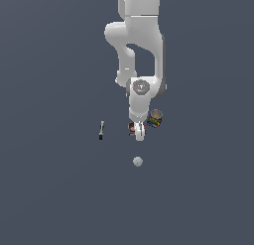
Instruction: Pick up a designated object from a clutter of objects.
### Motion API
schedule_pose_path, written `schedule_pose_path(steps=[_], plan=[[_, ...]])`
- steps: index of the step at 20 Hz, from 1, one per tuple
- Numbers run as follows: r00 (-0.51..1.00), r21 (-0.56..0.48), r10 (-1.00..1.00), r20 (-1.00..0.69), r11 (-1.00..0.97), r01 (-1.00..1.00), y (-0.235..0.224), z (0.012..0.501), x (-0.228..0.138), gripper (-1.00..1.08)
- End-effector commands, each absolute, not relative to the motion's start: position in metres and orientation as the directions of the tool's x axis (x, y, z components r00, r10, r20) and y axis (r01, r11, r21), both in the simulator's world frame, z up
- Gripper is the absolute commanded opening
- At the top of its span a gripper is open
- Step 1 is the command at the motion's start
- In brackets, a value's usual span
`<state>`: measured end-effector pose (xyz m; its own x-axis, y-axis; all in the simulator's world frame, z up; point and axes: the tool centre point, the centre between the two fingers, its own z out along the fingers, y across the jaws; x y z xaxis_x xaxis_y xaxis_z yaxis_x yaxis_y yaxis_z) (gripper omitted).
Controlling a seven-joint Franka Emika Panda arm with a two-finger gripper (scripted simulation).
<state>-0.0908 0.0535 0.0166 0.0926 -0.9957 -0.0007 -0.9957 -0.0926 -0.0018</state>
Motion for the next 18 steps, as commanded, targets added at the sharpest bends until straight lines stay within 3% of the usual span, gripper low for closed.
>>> schedule_pose_path(steps=[1, 10, 18], plan=[[0.093, 0.0, -0.996, 0.0, -0.093, -0.996, 0.053, 0.016, -0.091, -1.0], [0.092, -0.002, -0.996, -0.001, -0.092, -0.996, 0.056, 0.031, -0.085, -1.0], [0.091, -0.001, -0.996, 0.0, -0.091, -0.996, 0.063, 0.074, -0.069, -1.0]])
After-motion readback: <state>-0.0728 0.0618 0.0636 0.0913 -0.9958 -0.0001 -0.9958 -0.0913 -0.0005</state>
